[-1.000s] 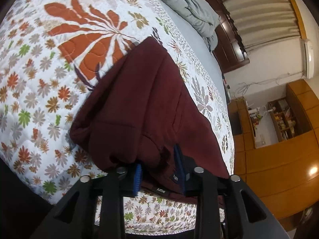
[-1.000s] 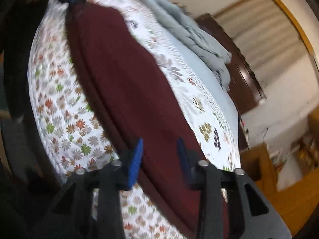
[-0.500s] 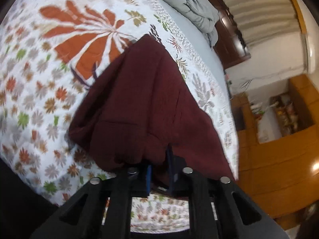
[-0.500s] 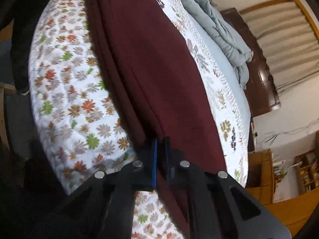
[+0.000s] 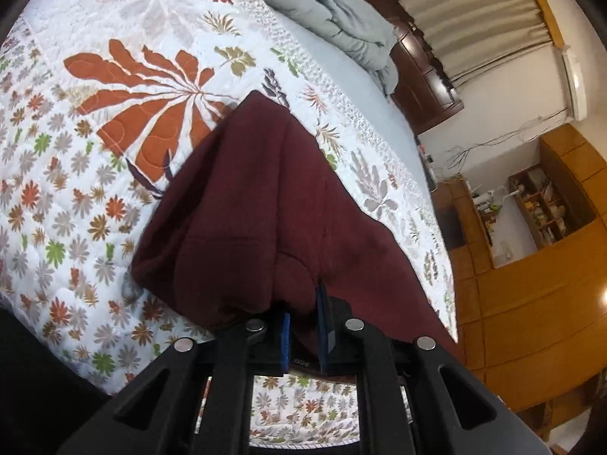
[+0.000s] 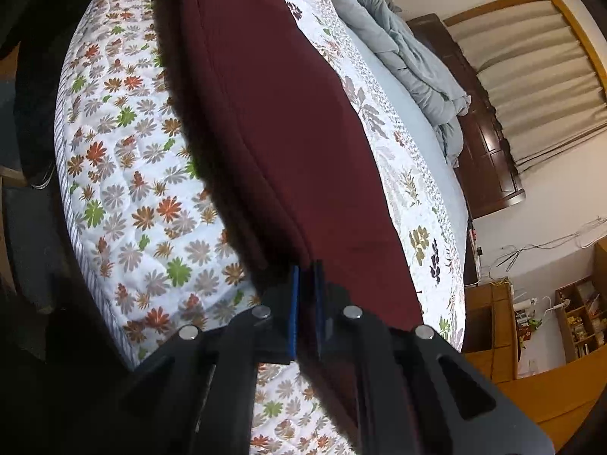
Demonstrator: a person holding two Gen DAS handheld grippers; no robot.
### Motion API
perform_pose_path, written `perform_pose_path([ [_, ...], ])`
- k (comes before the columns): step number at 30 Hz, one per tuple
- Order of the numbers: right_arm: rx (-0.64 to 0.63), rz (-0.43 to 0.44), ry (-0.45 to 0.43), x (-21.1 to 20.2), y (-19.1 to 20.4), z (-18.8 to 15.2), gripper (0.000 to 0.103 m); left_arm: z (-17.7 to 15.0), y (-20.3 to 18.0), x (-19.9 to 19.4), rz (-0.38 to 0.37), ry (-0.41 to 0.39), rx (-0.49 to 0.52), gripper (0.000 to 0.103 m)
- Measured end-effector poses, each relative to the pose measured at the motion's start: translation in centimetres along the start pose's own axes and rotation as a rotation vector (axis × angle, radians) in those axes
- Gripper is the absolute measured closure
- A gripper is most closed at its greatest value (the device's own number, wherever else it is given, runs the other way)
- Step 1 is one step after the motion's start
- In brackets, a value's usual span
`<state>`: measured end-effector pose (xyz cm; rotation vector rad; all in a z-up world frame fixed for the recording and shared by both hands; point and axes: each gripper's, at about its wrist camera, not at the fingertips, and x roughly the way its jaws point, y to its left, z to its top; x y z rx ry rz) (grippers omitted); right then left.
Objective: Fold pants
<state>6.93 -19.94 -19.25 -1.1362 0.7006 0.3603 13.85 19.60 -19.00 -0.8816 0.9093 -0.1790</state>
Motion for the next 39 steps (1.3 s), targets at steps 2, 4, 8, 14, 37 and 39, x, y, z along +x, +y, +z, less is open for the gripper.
perform_pose_path([
  [2, -0.039, -0.028, 0.0, -0.3, 0.5, -0.4, 0.08, 0.0, 1.0, 1.2, 0.032, 0.063, -0.039, 0.088],
  [4, 0.018, -0.054, -0.026, -2.0, -0.9, -1.9, 0.067, 0.0, 1.6, 1.3, -0.01, 0.101, -0.087, 0.078],
  [8, 0.127, -0.181, 0.051, -4.2, -5.0, -8.1, 0.067, -0.8, -0.4, -2.2, 0.053, 0.029, -0.033, 0.045],
  [14, 0.069, -0.248, 0.221, -1.6, -6.1, -15.2, 0.073, -2.0, -6.9, -3.6, 0.017, -0.071, 0.201, 0.034],
  [37, -0.073, -0.253, 0.209, -0.2, -4.1, -16.4, 0.085, -1.8, -6.4, 5.7, 0.09, 0.118, 0.211, 0.032],
  [39, 0.021, -0.226, 0.187, -1.6, -5.2, -16.5, 0.077, -1.7, -6.9, 4.8, 0.08, 0.105, 0.222, 0.032],
])
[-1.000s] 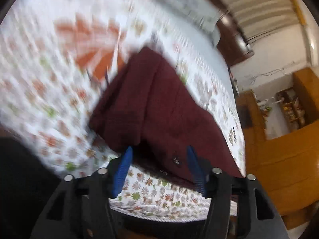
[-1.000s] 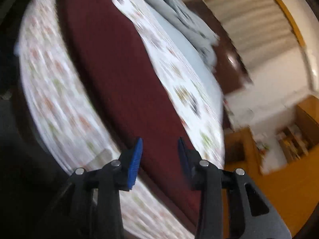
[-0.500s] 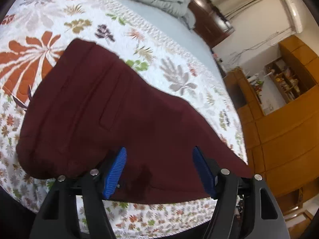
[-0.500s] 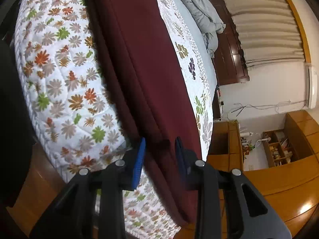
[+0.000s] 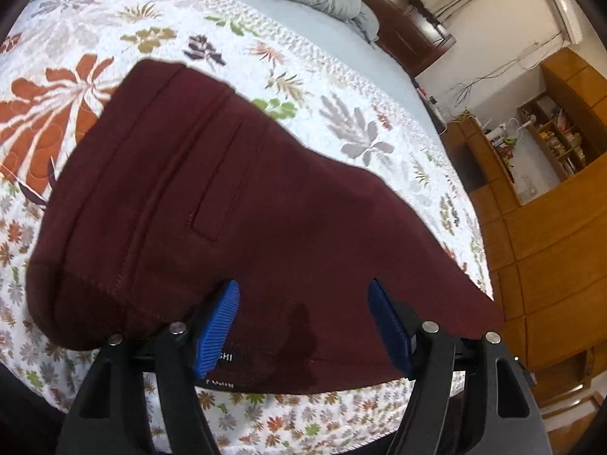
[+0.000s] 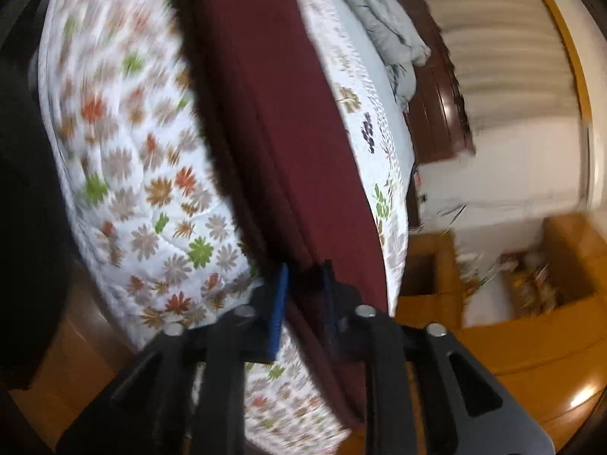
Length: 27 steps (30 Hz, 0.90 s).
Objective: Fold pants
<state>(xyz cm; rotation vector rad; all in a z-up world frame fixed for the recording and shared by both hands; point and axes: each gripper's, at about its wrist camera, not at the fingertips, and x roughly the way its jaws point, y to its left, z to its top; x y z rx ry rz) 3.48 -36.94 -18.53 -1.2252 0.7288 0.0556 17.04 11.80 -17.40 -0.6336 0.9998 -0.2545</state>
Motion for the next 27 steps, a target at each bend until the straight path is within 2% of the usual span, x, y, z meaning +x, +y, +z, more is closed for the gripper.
perform_pose_path([
  [2, 0.163, 0.044, -0.003, -0.9, -2.7, -0.7, 0.076, 0.0, -0.6, -1.2, -0.001, -0.036, 0.034, 0.032],
  [4, 0.469, 0.12, 0.014, -0.9, -7.0, -2.6, 0.075, 0.0, -0.9, -2.2, -0.005, -0.077, 0.065, 0.03],
  [6, 0.783, 0.157, 0.058, 0.7, -10.8, -5.6, 0.075, 0.2, -0.6, -1.8, -0.005, -0.063, 0.048, 0.029],
  [7, 0.871, 0.141, 0.088, 1.8, -11.9, -6.8, 0.074, 0.2, -0.2, -1.4, -0.002, -0.045, 0.027, 0.029],
  [9, 0.862, 0.136, 0.146, 3.8, -11.5, -7.9, 0.074, 0.4, 0.1, -0.4, 0.012, -0.009, 0.017, 0.029],
  [12, 0.736, 0.154, 0.228, 5.1, -8.9, -9.5, 0.074, 0.4, 0.1, 0.2, 0.03, 0.02, 0.031, 0.029],
  [13, 0.741, 0.144, 0.235, 4.7, -8.9, -10.1, 0.074, 0.3, 0.1, 0.2, 0.03, 0.02, 0.036, 0.029],
  [14, 0.802, 0.14, 0.257, 4.1, -9.4, -11.3, 0.074, 0.3, 0.1, 0.1, 0.03, 0.018, 0.039, 0.029],
  [15, 0.879, 0.14, 0.25, 3.5, -10.2, -12.4, 0.074, 0.1, 0.1, 0.1, 0.032, 0.016, 0.042, 0.029],
  [17, 1.142, 0.167, 0.221, 2.6, -12.3, -16.0, 0.074, -0.2, 0.0, 0.1, 0.043, 0.005, 0.049, 0.028],
  [18, 1.349, 0.216, 0.199, 2.5, -13.3, -18.8, 0.072, -0.2, -0.1, 0.2, 0.051, 0.005, 0.055, 0.028],
  [20, 1.669, 0.317, 0.155, 3.2, -13.8, -23.1, 0.071, -0.2, -0.5, 0.4, 0.059, 0.008, 0.058, 0.025],
  [22, 1.977, 0.453, 0.065, 4.6, -13.2, -26.7, 0.071, 0.0, -0.5, 0.3, 0.057, 0.016, 0.048, 0.024],
  [25, 2.128, 0.523, -0.011, 5.9, -13.4, -27.8, 0.071, 0.3, -0.3, 0.2, 0.038, 0.02, 0.026, 0.024],
  [27, 2.17, 0.56, -0.015, 7.1, -13.8, -27.9, 0.071, 0.2, -0.2, 0.2, 0.036, 0.018, 0.026, 0.024],
])
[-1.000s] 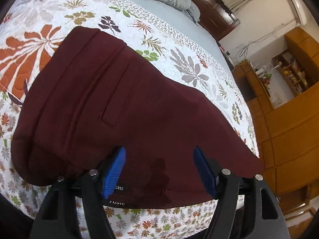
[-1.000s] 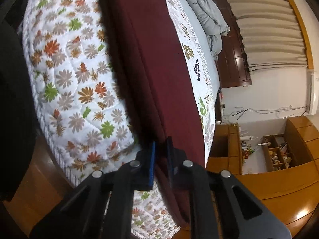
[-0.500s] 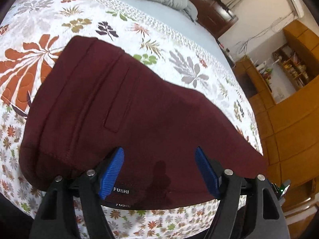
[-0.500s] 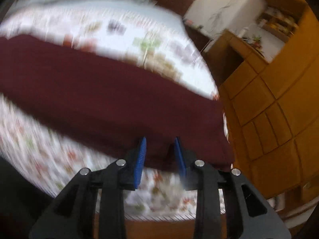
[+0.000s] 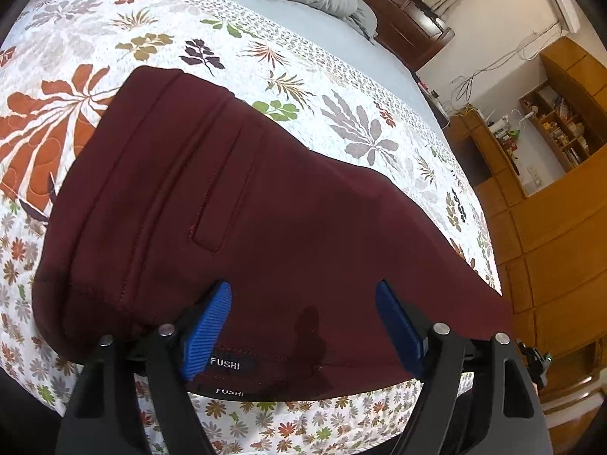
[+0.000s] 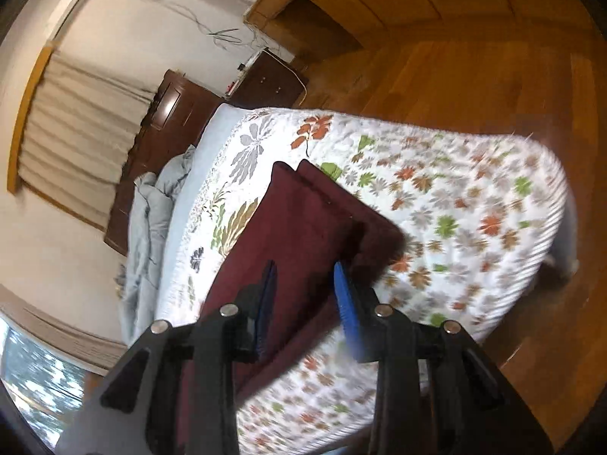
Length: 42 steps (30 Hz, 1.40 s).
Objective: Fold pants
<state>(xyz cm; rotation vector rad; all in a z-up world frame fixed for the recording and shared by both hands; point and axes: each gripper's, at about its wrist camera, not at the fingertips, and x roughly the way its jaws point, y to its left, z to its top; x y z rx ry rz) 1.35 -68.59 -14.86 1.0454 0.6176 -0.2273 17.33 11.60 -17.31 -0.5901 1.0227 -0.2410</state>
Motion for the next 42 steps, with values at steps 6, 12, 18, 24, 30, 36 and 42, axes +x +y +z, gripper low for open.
perform_pose_path([
  [6, 0.052, 0.018, -0.011, 1.5, 0.0, 0.9, 0.096, -0.1, -0.3, 0.2, 0.019, 0.001, 0.016, 0.023],
  [12, 0.081, 0.012, -0.035, 0.2, -1.7, -0.8, 0.096, -0.2, -0.3, 0.4, 0.01, 0.006, 0.023, 0.023],
  [18, 0.171, 0.049, -0.018, 1.0, -3.0, -0.9, 0.088, 0.0, -0.2, 0.4, 0.0, 0.013, 0.023, 0.023],
  [24, 0.292, 0.119, -0.07, -1.6, -5.1, -0.9, 0.063, -0.1, -0.1, 0.4, 0.004, 0.014, 0.033, 0.023],
  [30, 0.3, 0.134, -0.049, 0.2, -5.0, -1.3, 0.044, 0.0, -0.2, 0.4, 0.004, 0.018, 0.025, 0.022],
  [36, 0.242, 0.151, -0.049, 1.3, -3.7, -0.6, 0.047, -0.1, -0.3, 0.5, 0.016, 0.019, 0.031, 0.021],
  [42, 0.267, 0.225, -0.022, 2.9, -4.6, -0.4, 0.057, -0.1, -0.4, 0.6, 0.019, 0.018, 0.033, 0.021],
])
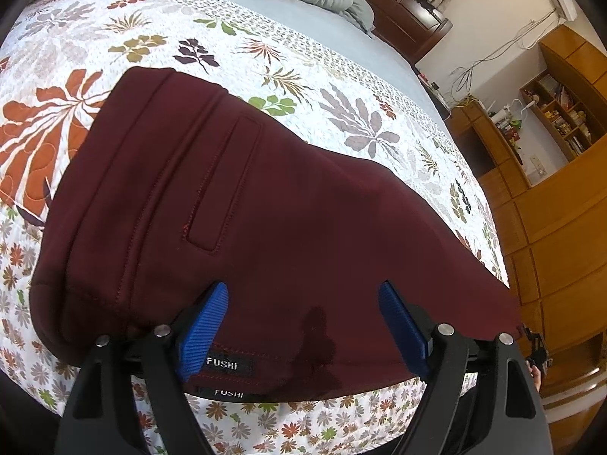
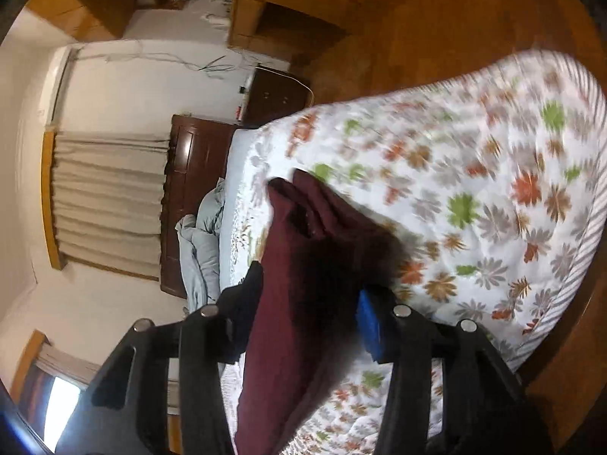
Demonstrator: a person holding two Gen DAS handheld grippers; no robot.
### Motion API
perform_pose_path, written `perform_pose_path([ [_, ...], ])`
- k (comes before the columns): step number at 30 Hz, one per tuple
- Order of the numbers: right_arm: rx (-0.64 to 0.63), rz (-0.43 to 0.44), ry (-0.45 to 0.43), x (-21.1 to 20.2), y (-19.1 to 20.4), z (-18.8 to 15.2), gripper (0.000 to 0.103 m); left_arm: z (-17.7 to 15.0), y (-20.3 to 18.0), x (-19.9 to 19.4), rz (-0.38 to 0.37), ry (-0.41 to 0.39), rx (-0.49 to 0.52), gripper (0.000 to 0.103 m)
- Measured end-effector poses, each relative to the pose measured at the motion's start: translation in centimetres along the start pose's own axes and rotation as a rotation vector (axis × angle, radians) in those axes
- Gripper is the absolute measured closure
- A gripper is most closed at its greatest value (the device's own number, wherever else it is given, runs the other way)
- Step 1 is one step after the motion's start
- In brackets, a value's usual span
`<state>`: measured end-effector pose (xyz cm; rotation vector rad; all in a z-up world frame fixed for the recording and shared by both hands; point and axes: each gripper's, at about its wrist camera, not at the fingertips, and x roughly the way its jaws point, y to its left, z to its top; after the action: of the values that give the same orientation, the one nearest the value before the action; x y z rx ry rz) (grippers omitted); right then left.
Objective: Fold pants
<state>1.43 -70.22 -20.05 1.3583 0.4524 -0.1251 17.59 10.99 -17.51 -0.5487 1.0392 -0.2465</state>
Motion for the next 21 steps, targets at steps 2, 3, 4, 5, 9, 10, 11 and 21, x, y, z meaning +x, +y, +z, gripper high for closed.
perform_pose_path([
  [2, 0.002, 0.03, -0.009, 0.0, -0.2, -0.1, 0.055, 0.0, 0.0, 0.0, -0.004, 0.0, 0.0, 0.021],
  [3, 0.005, 0.052, -0.009, 0.0, -0.3, -0.2, 0.052, 0.0, 0.0, 0.0, -0.004, 0.0, 0.002, 0.021],
  [4, 0.004, 0.063, -0.012, 0.1, -0.2, -0.1, 0.05, 0.0, 0.0, 0.1, 0.0, 0.001, 0.004, 0.021],
  [5, -0.004, 0.069, -0.016, 0.3, 0.0, 0.0, 0.049, 0.0, -0.1, 0.1, 0.003, 0.001, 0.004, 0.021],
  [9, -0.002, 0.085, -0.026, 1.0, 0.3, 0.7, 0.048, 0.0, -0.1, 0.1, 0.008, 0.001, 0.0, 0.02],
  [10, -0.007, 0.08, -0.024, 1.2, 0.4, 0.8, 0.048, 0.0, -0.1, 0.1, 0.007, 0.0, -0.001, 0.02],
  [11, -0.012, 0.072, -0.021, 1.4, 0.5, 0.9, 0.048, 0.0, 0.0, 0.1, 0.005, 0.0, -0.002, 0.02],
  [21, -0.081, -0.054, 0.024, 2.9, 2.3, 1.4, 0.085, 0.0, 0.0, 0.1, -0.004, 0.003, 0.006, 0.02],
])
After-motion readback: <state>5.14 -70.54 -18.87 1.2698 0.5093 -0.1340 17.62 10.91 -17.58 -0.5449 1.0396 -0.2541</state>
